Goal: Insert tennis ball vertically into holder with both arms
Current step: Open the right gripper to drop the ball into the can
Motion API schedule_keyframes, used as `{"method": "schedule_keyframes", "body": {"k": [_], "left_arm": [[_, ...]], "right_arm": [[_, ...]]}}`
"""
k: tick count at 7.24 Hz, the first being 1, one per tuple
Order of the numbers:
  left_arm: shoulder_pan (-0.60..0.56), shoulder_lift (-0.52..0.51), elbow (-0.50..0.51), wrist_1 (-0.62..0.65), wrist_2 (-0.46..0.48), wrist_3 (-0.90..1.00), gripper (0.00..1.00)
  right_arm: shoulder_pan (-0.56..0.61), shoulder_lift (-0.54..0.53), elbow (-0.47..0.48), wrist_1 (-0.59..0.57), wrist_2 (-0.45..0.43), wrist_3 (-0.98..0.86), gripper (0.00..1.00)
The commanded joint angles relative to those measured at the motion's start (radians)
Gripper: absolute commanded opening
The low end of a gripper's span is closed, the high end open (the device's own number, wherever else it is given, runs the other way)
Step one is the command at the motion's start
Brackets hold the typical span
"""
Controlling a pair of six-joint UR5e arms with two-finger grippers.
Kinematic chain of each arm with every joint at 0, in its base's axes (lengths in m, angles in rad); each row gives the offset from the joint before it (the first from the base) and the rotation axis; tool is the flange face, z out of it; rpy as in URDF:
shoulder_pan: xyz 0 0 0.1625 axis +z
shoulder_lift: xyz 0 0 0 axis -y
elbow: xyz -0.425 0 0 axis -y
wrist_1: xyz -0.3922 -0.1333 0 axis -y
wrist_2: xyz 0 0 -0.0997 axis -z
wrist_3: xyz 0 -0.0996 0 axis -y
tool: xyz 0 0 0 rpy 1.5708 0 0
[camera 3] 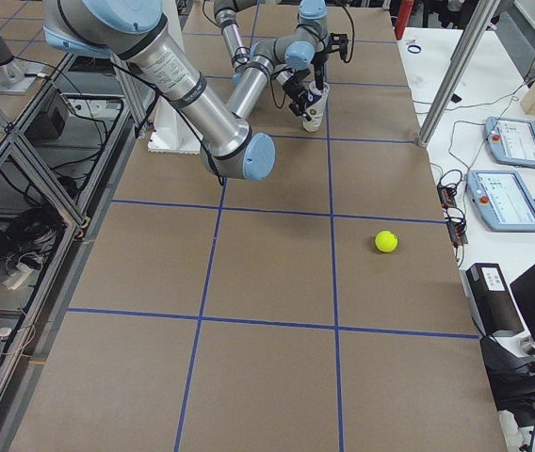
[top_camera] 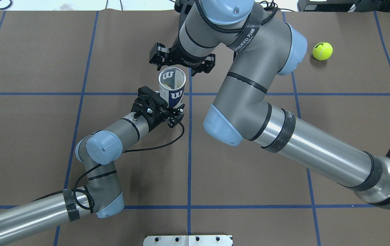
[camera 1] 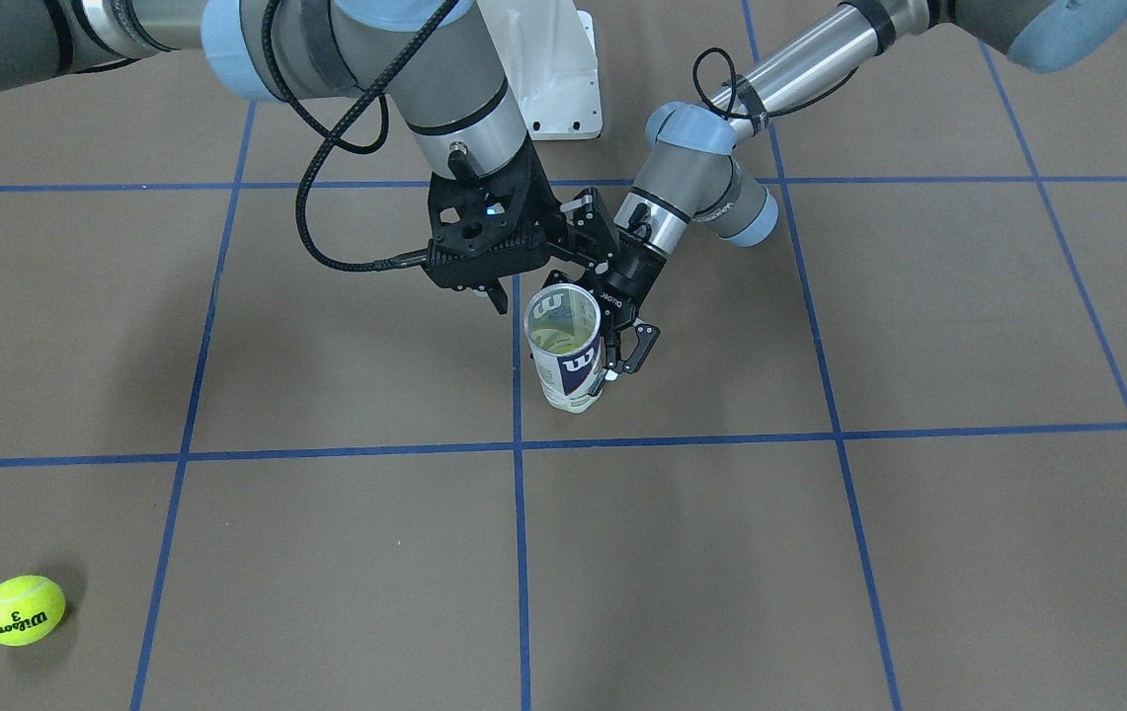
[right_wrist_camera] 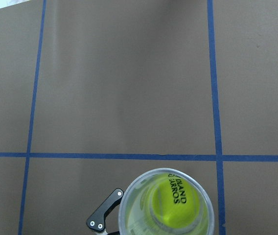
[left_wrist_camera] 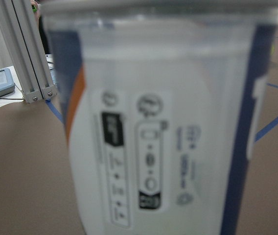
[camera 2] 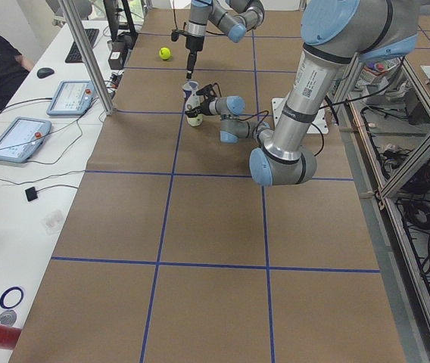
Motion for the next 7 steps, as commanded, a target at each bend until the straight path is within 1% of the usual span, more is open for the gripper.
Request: {"method": "schedule_keyframes", "body": {"k": [1, 2, 3, 4, 5, 7], "left_arm": [[0.000, 0.000, 0.000, 0.000, 0.000, 0.000, 0.86], [-0.001, 0.000, 0.000, 0.000, 0.000, 0.002, 0.86], [-0.002, 0.000, 0.000, 0.000, 0.000, 0.002, 0.89], [-0.003, 0.003, 0.000, 0.000, 0.002, 0.006, 0.98], [-0.005, 0.006, 0.000, 0.002, 0.002, 0.006, 0.99], [-0.005, 0.008, 0.000, 0.002, 0.000, 0.005, 0.99]], "right_arm": [[0.000, 0.003, 0.016, -0.021, -0.001, -0.002, 1.00], [0.001, -0.008, 0.021, -0.021, -0.002, -0.003, 1.00], [0.012, -0.038, 0.036, -0.021, -0.007, -0.017, 1.00], [0.043, -0.069, 0.042, -0.021, -0.007, -0.044, 1.00], [0.073, -0.095, 0.044, -0.021, -0.006, -0.099, 1.00], [0.133, -0.124, 0.047, -0.030, 0.007, -0.129, 1.00]]}}
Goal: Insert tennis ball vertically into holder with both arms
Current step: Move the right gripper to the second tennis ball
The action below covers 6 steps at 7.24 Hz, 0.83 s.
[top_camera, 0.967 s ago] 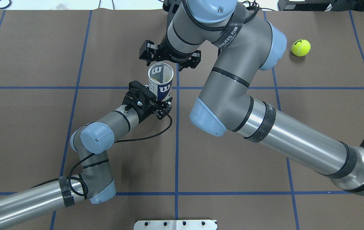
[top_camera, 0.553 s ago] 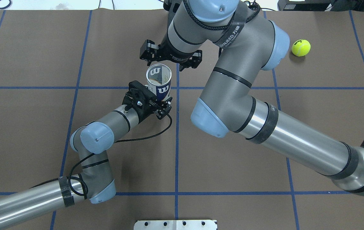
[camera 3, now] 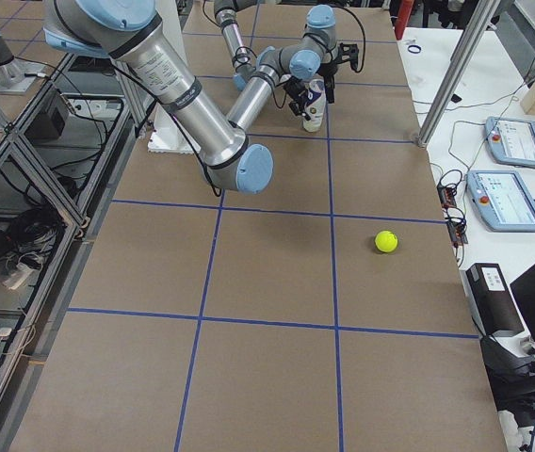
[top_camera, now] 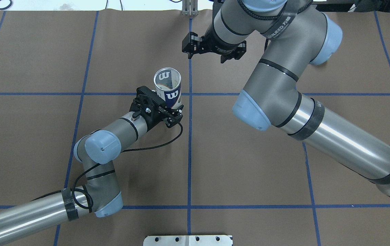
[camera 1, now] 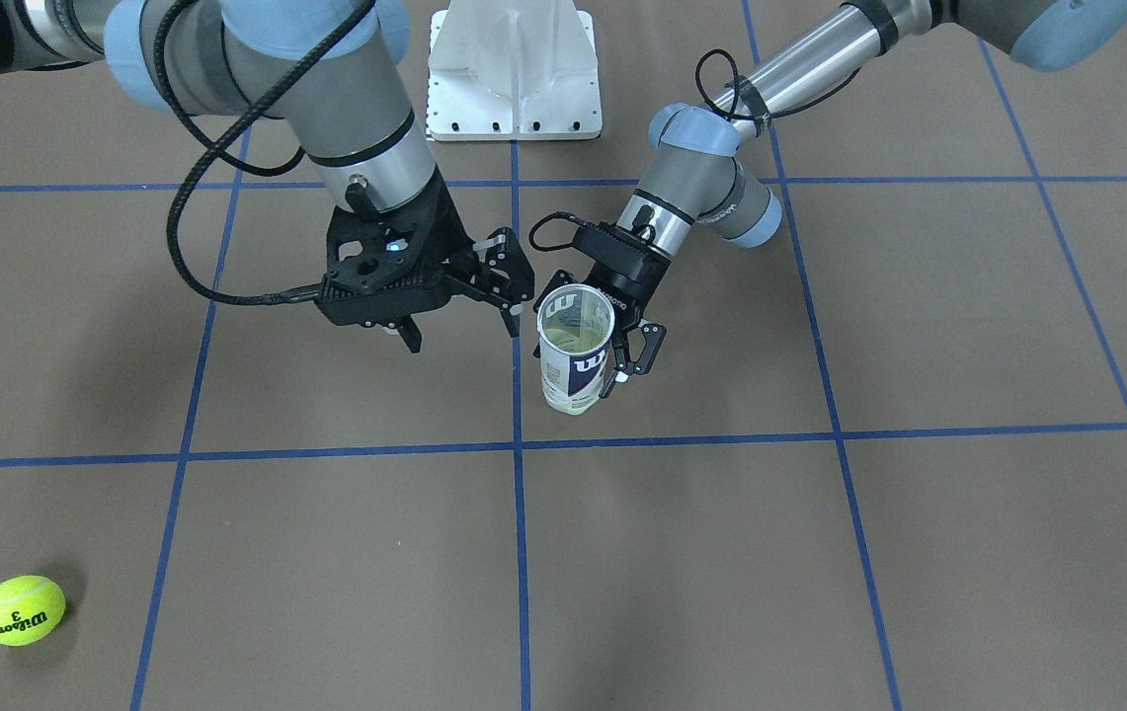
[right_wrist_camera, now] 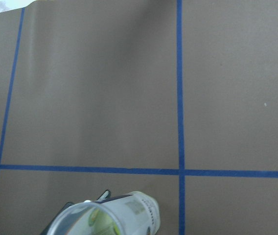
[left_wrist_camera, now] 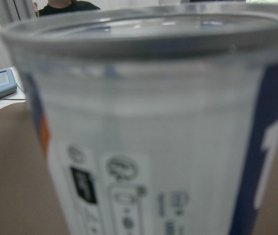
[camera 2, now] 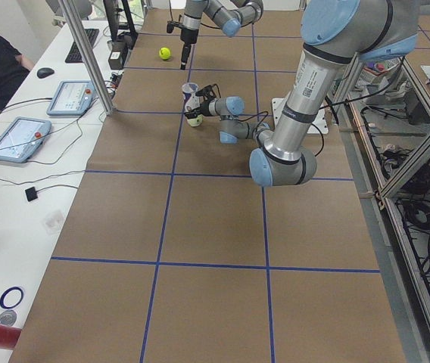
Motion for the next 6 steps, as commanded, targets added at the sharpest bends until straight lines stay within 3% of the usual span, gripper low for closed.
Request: {"method": "schedule_keyframes", "body": {"k": [1, 3, 4, 6], "left_arm": [[0.000, 0.003, -0.002, -0.001, -0.001, 0.000, 0.99], [0.000, 0.004, -0.002, -0.001, -0.001, 0.000, 0.99], [0.000, 0.004, -0.002, -0.001, -0.001, 0.000, 0.99], [0.000, 0.004, 0.000, -0.001, -0.001, 0.000, 0.99]], "right_arm": [[0.067, -0.071, -0.003, -0.014, 0.000, -0.126, 1.00], [0.214, -0.143, -0.061, -0.013, 0.012, -0.379, 1.00], [0.254, -0.160, -0.137, 0.012, 0.012, -0.522, 1.00], [0.286, -0.184, -0.370, 0.316, 0.010, -0.580, 1.00]]}}
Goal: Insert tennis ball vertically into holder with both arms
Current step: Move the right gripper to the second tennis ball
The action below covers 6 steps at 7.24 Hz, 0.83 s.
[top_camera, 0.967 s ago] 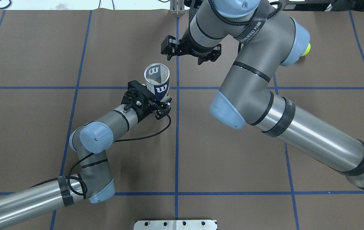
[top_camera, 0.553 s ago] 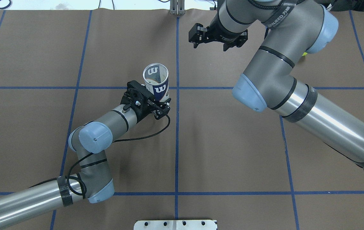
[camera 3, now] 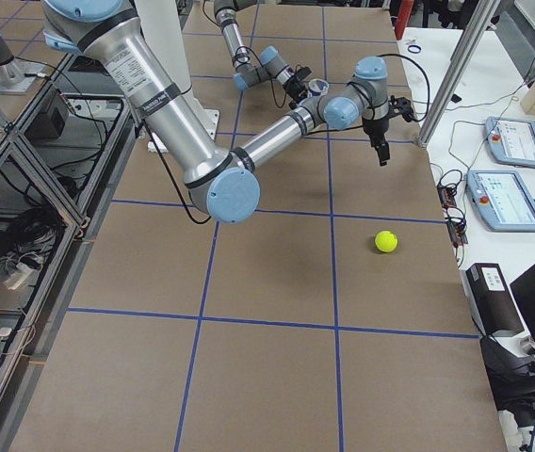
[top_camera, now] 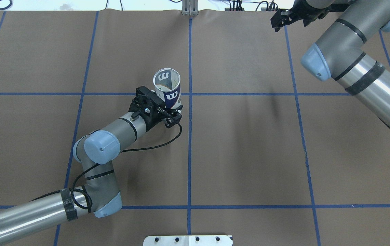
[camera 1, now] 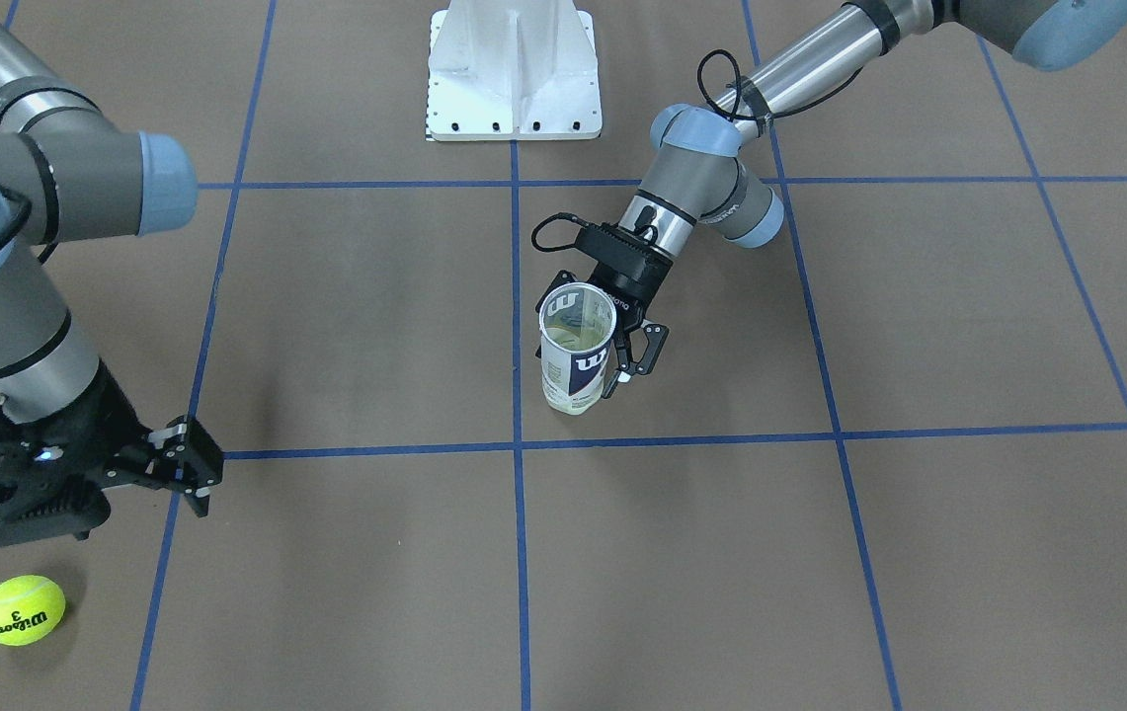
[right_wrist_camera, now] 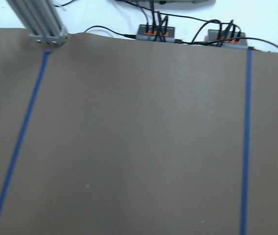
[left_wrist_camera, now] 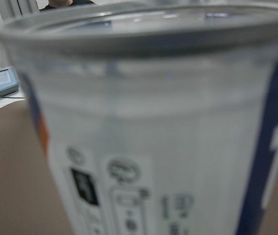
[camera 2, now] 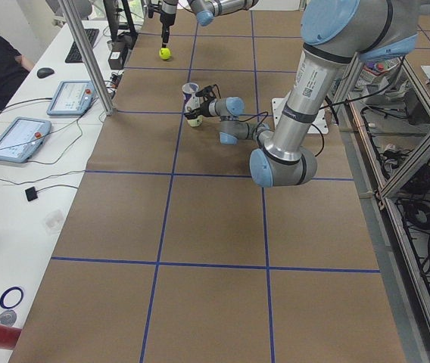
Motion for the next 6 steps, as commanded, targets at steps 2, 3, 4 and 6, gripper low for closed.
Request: {"method": "schedule_keyframes", "body": {"k": [2, 3, 4, 6], "left_arm": [[0.000, 0.000, 0.000, 0.000, 0.000, 0.000, 0.99], [0.000, 0.002, 0.001, 0.000, 0.000, 0.000, 0.99], [0.000, 0.002, 0.003, 0.000, 0.000, 0.000, 0.99], [0.000, 0.002, 0.004, 0.002, -0.002, 0.000, 0.99]], "right_arm": [[0.062, -0.024, -0.273, 0.261, -0.010, -0.195, 1.00], [0.082, -0.024, -0.316, 0.263, -0.012, -0.261, 1.00], [0.080, -0.026, -0.337, 0.272, -0.031, -0.283, 1.00], [0.064, -0.044, -0.404, 0.351, -0.064, -0.291, 1.00]]}}
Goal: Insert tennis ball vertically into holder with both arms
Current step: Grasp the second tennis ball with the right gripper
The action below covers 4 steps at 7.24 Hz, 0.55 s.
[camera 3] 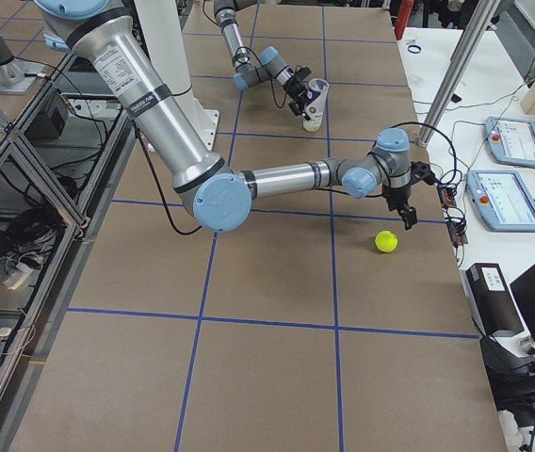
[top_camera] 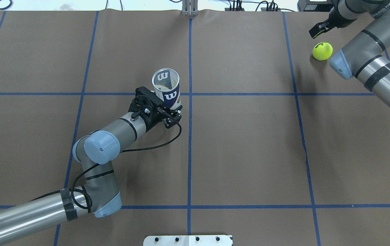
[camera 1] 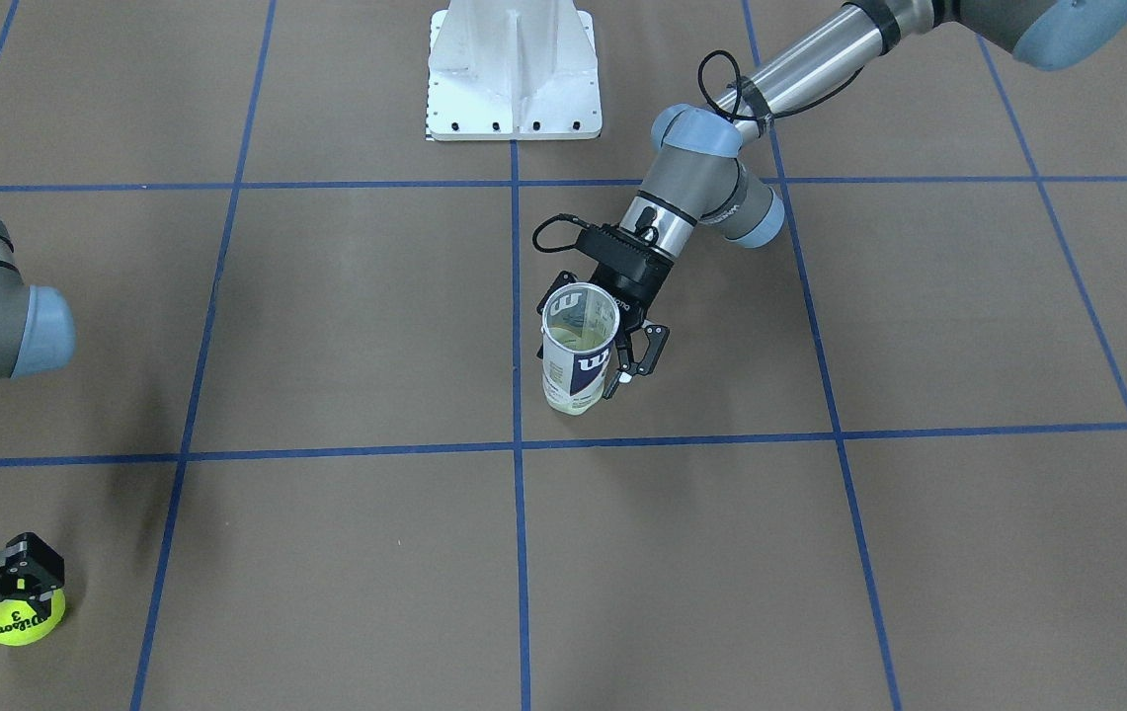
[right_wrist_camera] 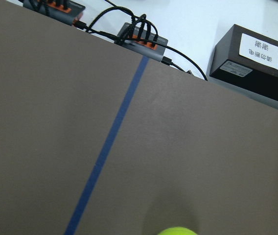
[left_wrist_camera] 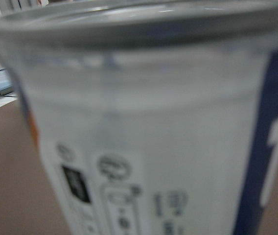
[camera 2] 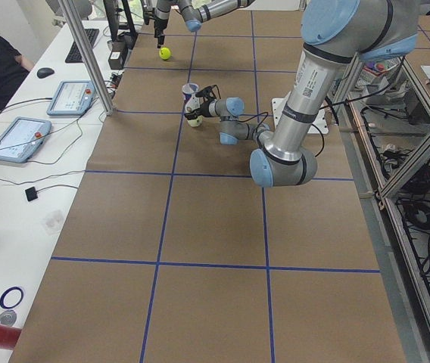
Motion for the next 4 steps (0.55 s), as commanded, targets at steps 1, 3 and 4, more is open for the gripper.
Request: {"method": "schedule_keyframes", "body": {"k": [1, 3, 4], "left_arm": [[0.001, 0.000, 0.001, 0.000, -0.001, 0.000, 0.99], [0.000, 0.000, 0.003, 0.000, -0.001, 0.002, 0.99], [0.000, 0.000, 0.003, 0.000, -0.001, 0.002, 0.99]], "right_arm": [[-0.022, -0.012, -0.068, 0.076, -0.022, -0.010, 1.00], [-0.042, -0.009, -0.091, 0.078, -0.037, -0.009, 1.00], [-0.057, -0.012, -0.100, 0.078, -0.039, -0.010, 1.00]]}}
